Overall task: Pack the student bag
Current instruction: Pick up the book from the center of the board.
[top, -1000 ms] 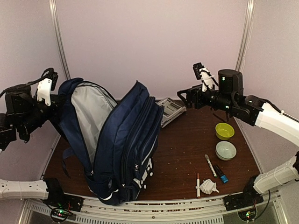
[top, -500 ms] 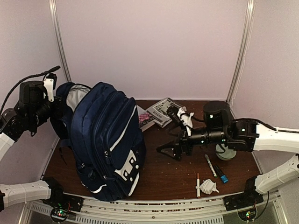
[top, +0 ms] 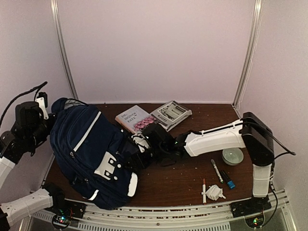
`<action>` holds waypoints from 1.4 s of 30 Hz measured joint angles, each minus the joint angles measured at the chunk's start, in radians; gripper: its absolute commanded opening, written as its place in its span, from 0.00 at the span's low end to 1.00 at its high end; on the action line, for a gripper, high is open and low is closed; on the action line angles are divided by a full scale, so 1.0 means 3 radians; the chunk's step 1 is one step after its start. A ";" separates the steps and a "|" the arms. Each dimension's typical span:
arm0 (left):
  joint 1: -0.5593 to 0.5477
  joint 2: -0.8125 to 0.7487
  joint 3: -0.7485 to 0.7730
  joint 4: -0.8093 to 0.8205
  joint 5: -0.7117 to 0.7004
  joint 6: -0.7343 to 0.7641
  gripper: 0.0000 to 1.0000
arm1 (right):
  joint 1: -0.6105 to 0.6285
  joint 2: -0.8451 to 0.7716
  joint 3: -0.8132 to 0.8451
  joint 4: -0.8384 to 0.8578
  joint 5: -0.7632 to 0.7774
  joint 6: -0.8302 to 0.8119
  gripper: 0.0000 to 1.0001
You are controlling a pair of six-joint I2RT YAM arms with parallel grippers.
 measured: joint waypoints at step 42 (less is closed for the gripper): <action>-0.1157 -0.0546 -0.1162 -0.0099 -0.0206 -0.1835 0.00 | -0.1607 0.1539 0.1677 0.0268 0.0242 0.2324 0.53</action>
